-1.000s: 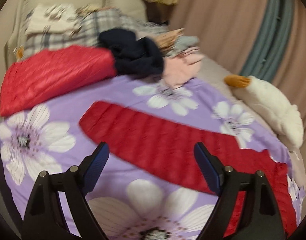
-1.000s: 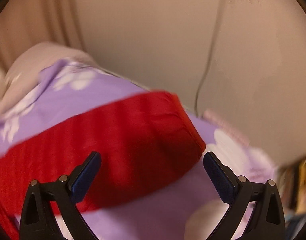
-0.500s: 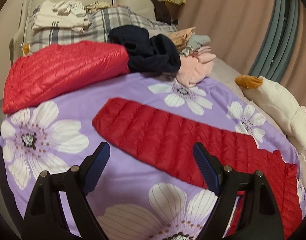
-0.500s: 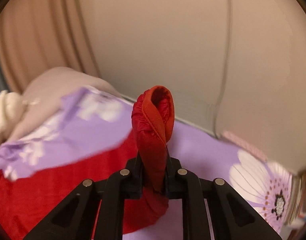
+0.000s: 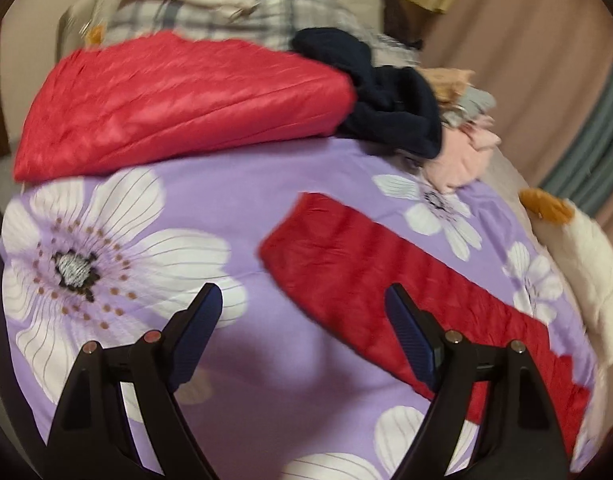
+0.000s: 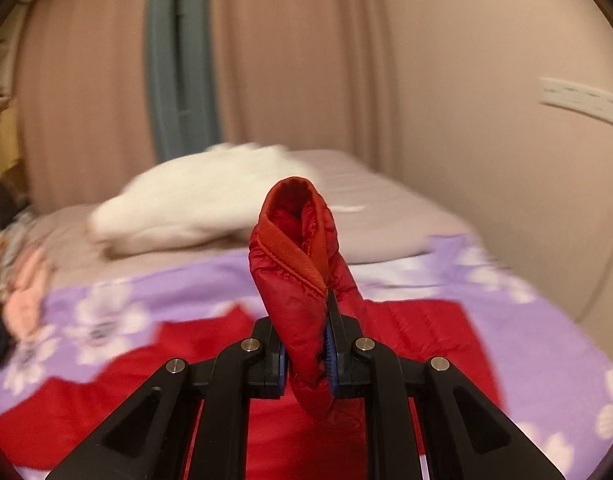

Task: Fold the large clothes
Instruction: 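Grasp the jacket sleeve cuff with the right tool and lift it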

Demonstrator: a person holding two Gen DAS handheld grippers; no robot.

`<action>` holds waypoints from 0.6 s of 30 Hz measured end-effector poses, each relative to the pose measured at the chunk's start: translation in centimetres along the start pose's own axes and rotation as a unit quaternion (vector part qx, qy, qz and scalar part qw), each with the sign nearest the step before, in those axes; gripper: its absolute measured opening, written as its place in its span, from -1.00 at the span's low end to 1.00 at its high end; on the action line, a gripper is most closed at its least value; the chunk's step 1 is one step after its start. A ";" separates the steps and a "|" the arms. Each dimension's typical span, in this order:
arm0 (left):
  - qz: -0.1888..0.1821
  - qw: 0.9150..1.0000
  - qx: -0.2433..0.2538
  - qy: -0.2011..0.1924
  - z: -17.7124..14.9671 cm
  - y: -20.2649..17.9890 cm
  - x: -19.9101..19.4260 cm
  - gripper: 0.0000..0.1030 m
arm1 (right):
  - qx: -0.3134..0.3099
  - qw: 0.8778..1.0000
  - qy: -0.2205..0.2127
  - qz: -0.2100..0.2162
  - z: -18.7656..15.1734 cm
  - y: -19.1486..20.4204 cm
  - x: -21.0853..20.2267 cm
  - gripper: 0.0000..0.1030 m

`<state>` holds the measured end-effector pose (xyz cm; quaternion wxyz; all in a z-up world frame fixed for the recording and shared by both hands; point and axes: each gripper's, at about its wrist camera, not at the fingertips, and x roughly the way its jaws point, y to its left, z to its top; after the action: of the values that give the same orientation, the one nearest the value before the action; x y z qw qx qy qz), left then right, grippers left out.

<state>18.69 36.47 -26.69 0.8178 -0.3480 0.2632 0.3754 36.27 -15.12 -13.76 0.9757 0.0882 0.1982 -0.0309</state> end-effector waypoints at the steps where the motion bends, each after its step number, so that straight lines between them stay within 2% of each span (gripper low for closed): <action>1: 0.003 1.000 -0.016 0.008 0.2 0.9 0.3 0.62 | -0.001 1.000 0.005 0.017 0.1 1.3 0.7 -0.69; 3: 0.006 0.999 -0.046 0.029 0.5 2.4 1.1 0.62 | -0.012 0.998 0.016 0.056 -0.7 5.1 1.8 -0.69; 5: -0.014 0.995 -0.082 0.061 0.5 3.9 2.2 0.63 | -0.031 0.995 0.033 0.093 -1.6 8.9 2.8 -0.69; 8: -0.092 0.981 -0.133 0.110 0.2 5.0 3.9 0.67 | -0.057 0.988 0.067 0.129 -3.6 13.3 4.4 -0.67; 9: -0.115 0.975 -0.145 0.126 0.0 4.9 4.7 0.71 | -0.069 0.986 0.082 0.129 -4.5 14.3 4.8 -0.56; 10: -0.119 0.973 -0.143 0.135 0.0 4.6 5.1 0.72 | -0.075 0.985 0.091 0.129 -5.0 14.8 5.0 -0.47; 12: -0.118 0.979 -0.109 0.126 0.0 3.3 5.0 0.73 | -0.077 0.982 0.114 0.133 -5.8 15.2 5.7 0.13; 13: -0.127 0.979 -0.097 0.126 0.0 2.7 5.1 0.73 | -0.070 0.982 0.113 0.132 -6.0 15.0 5.6 0.24; 14: -0.148 0.975 -0.095 0.138 -0.1 1.9 5.5 0.73 | -0.059 0.984 0.105 0.128 -6.0 14.3 5.4 0.37; 16: -0.164 0.968 -0.118 0.146 -0.3 1.4 6.5 0.73 | -0.049 0.987 0.099 0.118 -5.3 13.4 4.8 0.42; 18: -0.160 0.969 -0.124 0.141 -0.2 0.8 7.1 0.73 | -0.047 0.988 0.101 0.109 -4.9 12.6 4.5 0.42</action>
<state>22.10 39.72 -32.05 0.7722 -0.5340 0.2677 0.2164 39.70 -1.97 -17.94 0.9512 0.0664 0.2861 0.0942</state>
